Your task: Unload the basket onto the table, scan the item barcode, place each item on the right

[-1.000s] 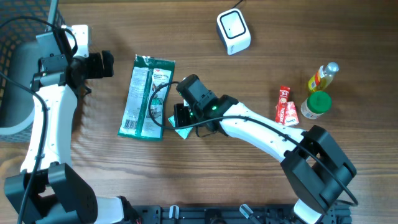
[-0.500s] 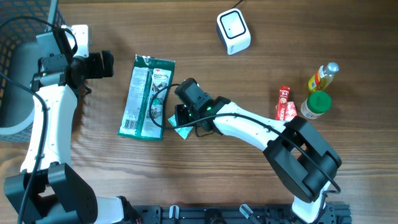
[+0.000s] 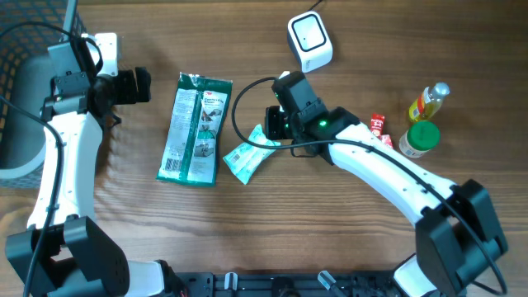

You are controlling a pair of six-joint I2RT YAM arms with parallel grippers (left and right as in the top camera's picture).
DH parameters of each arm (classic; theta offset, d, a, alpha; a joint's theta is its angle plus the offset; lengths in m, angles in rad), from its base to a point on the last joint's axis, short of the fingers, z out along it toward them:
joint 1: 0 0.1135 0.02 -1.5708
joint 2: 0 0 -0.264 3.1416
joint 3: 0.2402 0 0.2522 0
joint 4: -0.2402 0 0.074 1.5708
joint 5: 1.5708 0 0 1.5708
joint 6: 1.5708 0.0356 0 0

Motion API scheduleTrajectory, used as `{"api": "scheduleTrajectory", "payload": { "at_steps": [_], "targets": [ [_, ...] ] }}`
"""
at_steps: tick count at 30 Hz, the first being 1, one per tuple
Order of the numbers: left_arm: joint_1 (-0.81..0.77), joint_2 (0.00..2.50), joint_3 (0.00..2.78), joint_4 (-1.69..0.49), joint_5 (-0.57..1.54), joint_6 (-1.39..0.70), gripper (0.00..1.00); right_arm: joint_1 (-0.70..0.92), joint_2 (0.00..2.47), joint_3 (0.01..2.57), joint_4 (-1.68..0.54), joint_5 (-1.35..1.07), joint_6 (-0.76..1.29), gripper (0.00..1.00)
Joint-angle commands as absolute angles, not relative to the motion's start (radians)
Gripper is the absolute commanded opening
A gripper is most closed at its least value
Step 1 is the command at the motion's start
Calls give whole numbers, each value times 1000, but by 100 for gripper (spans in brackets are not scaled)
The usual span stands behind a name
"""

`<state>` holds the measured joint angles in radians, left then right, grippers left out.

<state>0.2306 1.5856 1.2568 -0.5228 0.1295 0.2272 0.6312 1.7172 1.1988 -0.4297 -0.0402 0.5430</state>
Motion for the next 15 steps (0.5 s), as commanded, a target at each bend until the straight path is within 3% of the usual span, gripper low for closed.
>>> {"api": "scheduleTrajectory", "payload": {
  "at_steps": [1,7,12,15],
  "targets": [
    [233,1573,1270,-521,141,239,100,638,1797,1180,-424,-75,523,24],
    [233,1573,1270,-521,141,239,100,638,1930,1180,-413,-215,524,23],
    [233,1573,1270,-521,141,239,100,638,1944,1184,-500,-228,552,11],
    [233,1573,1270,-521,141,239,100,638,1878,1237,-543,-278,559,16]
  ]
}}
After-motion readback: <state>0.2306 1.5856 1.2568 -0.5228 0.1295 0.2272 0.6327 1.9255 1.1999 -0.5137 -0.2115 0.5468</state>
